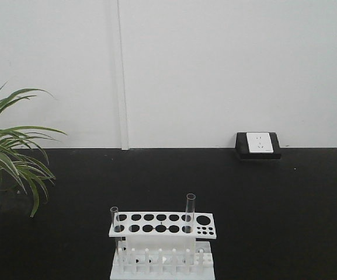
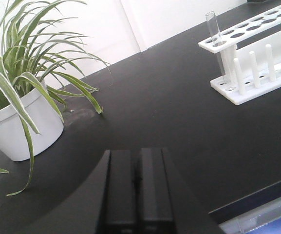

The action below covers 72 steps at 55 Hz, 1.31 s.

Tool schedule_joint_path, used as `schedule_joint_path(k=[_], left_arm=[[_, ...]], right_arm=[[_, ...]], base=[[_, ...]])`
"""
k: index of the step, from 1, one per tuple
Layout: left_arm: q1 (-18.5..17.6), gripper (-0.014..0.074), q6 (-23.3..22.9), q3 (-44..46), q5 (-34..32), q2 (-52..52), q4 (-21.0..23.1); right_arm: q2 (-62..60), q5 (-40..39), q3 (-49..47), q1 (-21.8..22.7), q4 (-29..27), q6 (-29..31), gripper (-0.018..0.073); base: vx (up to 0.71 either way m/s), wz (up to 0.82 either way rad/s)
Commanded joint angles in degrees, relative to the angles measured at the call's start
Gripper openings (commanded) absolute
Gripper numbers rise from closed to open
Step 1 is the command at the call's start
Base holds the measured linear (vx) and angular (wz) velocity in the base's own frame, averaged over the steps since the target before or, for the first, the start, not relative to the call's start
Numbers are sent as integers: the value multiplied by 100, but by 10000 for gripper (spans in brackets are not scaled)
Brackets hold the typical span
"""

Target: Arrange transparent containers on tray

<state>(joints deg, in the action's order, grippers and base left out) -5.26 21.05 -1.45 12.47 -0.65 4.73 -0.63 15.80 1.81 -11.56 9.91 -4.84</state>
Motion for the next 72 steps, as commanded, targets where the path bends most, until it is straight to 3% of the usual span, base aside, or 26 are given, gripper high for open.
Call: schedule_joint_path(k=[1, 28, 39, 46, 56, 60, 67, 72], left_arm=[[8, 3, -41, -206, -486, -78, 25], [8, 3, -41, -206, -486, -78, 25], [8, 3, -23, -194, -577, -78, 25], [8, 3, -23, -170, -1156, -78, 25], [8, 3, -23, -170, -1630, -78, 25], [8, 3, -71, -164, -2202, -78, 36], [8, 3, -1064, -25, -3537, -78, 562], [8, 3, -1220, 606, -3386, -46, 622]], right_arm=[[-42, -463, 43, 25, 85, 27, -11], [-42, -474, 43, 25, 98, 33, -11], [-42, -1167, 43, 25, 109, 32, -11], [-42, -1535, 43, 25, 109, 32, -11], [-42, -2646, 37, 25, 109, 32, -11], [-42, -3115, 14, 25, 10, 12, -11], [-42, -3263, -420, 25, -599, -154, -11], [-7, -2913, -1127, 25, -895, -12, -11]], base=[[0, 0], [0, 0], [0, 0], [0, 0], [0, 0], [0, 0], [0, 0], [0, 0]])
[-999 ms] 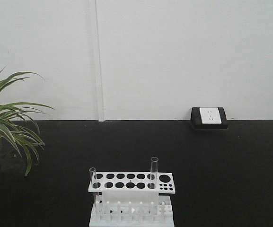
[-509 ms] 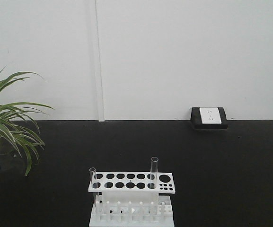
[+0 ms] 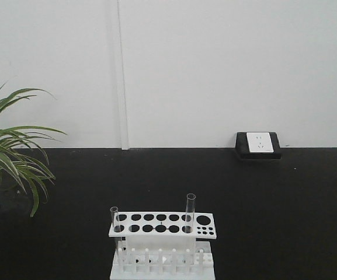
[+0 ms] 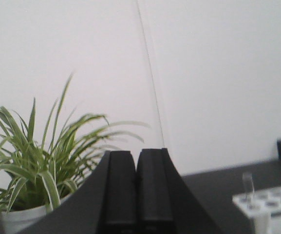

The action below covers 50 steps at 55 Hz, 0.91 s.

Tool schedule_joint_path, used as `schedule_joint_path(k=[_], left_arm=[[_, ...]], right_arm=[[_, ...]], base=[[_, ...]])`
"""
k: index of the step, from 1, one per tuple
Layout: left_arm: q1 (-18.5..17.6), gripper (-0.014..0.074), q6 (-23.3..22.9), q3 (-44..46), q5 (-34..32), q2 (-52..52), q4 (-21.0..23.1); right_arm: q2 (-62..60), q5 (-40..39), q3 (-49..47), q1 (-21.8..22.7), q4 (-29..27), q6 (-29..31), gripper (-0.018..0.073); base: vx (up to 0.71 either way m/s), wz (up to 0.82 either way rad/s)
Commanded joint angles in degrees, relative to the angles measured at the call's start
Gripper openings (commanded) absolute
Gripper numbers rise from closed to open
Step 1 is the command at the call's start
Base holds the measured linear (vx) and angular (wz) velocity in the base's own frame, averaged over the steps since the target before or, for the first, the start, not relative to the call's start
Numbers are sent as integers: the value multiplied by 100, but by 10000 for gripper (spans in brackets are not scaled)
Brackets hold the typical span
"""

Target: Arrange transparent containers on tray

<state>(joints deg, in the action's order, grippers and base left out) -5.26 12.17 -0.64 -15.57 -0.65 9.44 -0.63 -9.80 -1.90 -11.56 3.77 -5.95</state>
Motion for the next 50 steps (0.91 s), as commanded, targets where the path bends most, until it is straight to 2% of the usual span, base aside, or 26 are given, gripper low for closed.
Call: schedule_joint_path(k=[1, 8, 12, 20, 33, 42, 50], left_arm=[[8, 3, -290, 676, -464, -14, 140], [8, 3, 275, 2241, 633, 826, 111], [8, 3, 379, 2991, 822, 1563, 119], [8, 3, 373, 4275, 975, 3229, 161], [8, 3, 284, 5089, 1003, 5048, 161], [8, 7, 220, 5131, 863, 5574, 161], [8, 60, 220, 5131, 896, 5625, 161]], right_arm=[[20, -264, -905, 25, -281, 159, -11], [761, 272, -2385, 25, -269, 966, -11], [1388, 534, -3044, 25, -269, 1320, -11], [2833, 465, -3961, 25, -274, 1351, -11], [4417, 24, -4267, 25, -427, 1321, -11], [5102, -105, -4267, 25, -513, 1278, 1], [5261, -100, -4267, 25, -524, 1055, 81]], base=[[0, 0], [0, 0], [0, 0], [0, 0], [0, 0], [0, 0], [0, 0]])
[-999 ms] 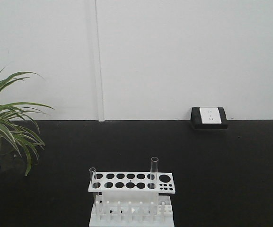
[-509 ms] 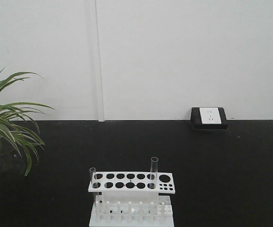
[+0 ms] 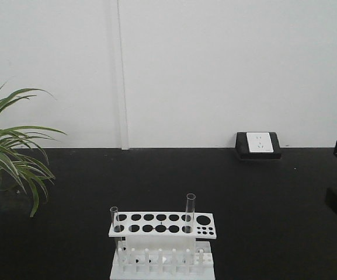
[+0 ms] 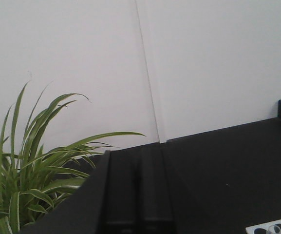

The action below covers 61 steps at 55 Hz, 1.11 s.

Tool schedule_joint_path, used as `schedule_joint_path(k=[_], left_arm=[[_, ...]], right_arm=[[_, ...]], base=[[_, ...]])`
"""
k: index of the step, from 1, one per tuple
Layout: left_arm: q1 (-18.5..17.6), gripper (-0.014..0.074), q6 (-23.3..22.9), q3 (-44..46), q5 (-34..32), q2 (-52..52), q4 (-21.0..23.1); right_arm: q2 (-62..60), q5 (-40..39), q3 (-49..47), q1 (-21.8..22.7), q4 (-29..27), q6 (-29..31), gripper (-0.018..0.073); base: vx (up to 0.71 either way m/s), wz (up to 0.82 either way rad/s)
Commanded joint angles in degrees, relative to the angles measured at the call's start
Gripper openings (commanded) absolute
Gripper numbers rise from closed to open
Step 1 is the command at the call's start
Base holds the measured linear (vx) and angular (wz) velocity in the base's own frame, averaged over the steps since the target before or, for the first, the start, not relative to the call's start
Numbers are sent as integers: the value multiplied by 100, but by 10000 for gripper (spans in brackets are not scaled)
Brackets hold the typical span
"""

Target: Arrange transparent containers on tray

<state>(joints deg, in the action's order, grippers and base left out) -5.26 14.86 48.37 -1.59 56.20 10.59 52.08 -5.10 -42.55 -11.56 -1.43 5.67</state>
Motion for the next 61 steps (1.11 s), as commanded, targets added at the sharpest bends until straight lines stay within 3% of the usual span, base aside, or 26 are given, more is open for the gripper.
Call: schedule_joint_path(k=[1, 9, 20, 26, 41, 51, 58, 61], left_arm=[[8, 75, -49, 229, -502, -60, 46], [8, 207, -49, 229, -497, -51, 46], [8, 465, -49, 229, -517, -44, 46], [8, 535, -49, 229, -524, -44, 46], [8, 540, -516, 19, -748, -5, 25], [-5, 511, -516, -952, -1832, 119, -30], [-275, 485, -786, -1614, -2613, 385, -484], [-428, 475, -1068, -1800, -2960, 594, -934]], right_arm=[[-5, -564, -202, 25, -4, -148, 100], [9, -560, -202, 25, -4, -185, 280], [9, -608, -202, 25, -6, -245, 630], [9, -679, -202, 25, -6, -245, 728], [63, -748, -202, 12, -109, -488, 699], [249, -703, -183, 12, -108, -488, 627], [386, -709, -183, 12, -108, -483, 567], [440, -733, -183, 12, -103, -483, 542]], base=[[0, 0], [0, 0], [0, 0], [0, 0], [0, 0], [0, 0], [0, 0], [0, 0]])
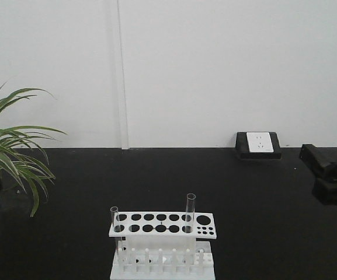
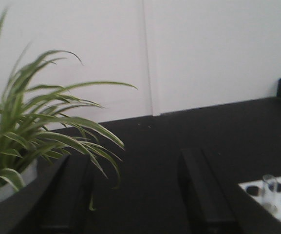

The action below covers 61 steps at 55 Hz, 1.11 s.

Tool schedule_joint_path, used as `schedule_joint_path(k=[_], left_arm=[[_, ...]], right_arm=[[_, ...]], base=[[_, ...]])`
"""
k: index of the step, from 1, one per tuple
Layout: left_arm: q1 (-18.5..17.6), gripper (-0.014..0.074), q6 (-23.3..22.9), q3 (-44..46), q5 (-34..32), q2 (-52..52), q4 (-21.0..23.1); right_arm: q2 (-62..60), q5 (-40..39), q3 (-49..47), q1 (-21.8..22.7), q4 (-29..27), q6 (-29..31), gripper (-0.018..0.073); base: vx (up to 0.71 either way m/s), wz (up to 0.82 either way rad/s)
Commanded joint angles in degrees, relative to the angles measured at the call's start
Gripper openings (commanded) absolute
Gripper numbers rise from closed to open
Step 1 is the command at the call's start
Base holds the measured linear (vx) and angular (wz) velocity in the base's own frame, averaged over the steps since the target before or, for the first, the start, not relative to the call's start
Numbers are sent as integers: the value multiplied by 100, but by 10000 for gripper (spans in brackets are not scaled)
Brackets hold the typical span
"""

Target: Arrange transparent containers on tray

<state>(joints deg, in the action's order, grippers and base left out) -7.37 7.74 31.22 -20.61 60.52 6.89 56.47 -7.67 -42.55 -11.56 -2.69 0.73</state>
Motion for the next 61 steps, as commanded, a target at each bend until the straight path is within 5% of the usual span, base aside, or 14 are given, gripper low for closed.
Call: schedule_joint_path(k=[1, 11, 16, 34, 61], left_arm=[[-260, 473, -456, -123, -1162, 233, -689], [-531, 461, -1753, -42, -2629, 1403, -2368], [-530, 461, -2167, 225, -3277, 2115, -2744], [-537, 461, -2614, 1691, -3562, 3966, -2825], [-693, 461, -2607, 2503, -3504, 4895, -3030]], right_arm=[[25, -495, -183, 12, 24, 11, 532], [133, -578, -183, 12, 30, 83, 482], [133, -596, -183, 12, 30, 138, 480], [133, -631, -183, 12, 30, 400, 480], [133, -770, -183, 12, 30, 400, 480]], base=[[0, 0], [0, 0], [0, 0], [0, 0], [0, 0]])
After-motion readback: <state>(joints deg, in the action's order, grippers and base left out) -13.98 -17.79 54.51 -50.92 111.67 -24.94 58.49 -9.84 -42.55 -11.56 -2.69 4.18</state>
